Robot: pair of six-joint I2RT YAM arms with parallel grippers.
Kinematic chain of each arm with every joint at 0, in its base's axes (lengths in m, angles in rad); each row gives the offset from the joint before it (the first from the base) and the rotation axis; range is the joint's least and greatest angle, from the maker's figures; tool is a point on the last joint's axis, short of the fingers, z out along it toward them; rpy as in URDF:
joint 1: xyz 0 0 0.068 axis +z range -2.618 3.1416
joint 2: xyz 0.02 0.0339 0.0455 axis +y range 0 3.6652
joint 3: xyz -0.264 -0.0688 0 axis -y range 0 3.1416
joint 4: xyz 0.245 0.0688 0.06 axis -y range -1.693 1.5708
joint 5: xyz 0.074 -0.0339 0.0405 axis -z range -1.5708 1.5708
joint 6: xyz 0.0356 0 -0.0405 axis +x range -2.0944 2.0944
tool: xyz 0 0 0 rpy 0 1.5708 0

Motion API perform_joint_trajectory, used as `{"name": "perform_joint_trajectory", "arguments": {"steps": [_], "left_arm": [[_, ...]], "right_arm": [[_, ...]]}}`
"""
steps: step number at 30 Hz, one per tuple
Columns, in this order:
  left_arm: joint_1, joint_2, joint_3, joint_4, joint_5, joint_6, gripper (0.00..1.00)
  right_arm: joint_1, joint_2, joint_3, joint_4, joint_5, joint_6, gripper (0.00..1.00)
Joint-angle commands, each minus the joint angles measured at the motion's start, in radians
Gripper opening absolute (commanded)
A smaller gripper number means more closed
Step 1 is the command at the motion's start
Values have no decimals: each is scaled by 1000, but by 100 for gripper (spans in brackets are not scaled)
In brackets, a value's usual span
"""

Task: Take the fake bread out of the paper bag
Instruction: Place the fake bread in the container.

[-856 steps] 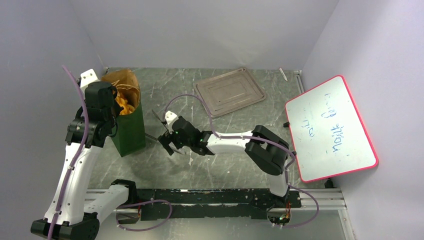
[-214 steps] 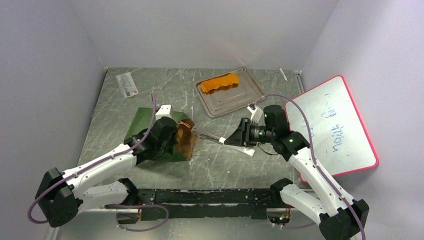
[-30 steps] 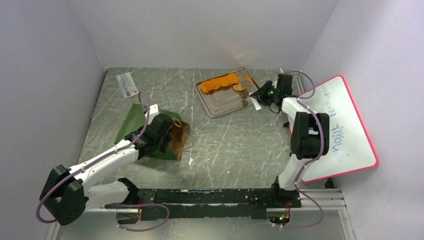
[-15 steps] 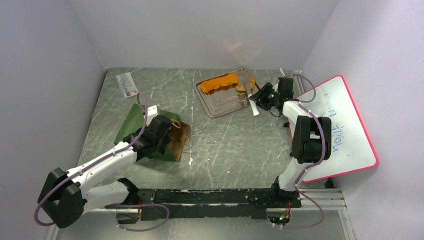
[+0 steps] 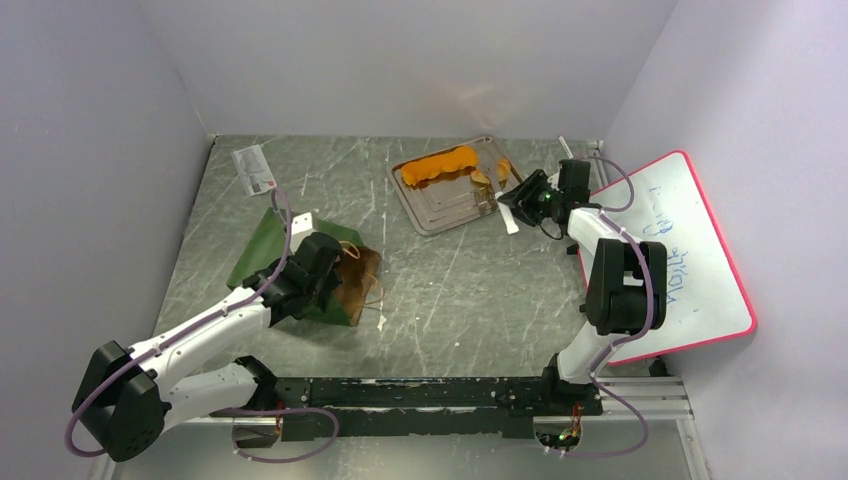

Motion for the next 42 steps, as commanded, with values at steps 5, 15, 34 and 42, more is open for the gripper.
{"name": "perform_joint_trajectory", "arguments": {"steps": [5,15,34,42], "left_arm": [[7,-22,-19,13,15,-11,7],[7,-5,-14,25,1,-4,7],[7,49,18,52,6,15,7],[7,39,14,60,2,39,7]], "right_arm": [[-20,1,25,-13,-61,75,46],[-21,-98,-35,-61,-51,61,46],[-31,-255,-76,-157,-76,26,43],[-26,-394,-131,-193,-110,31,42]]}}
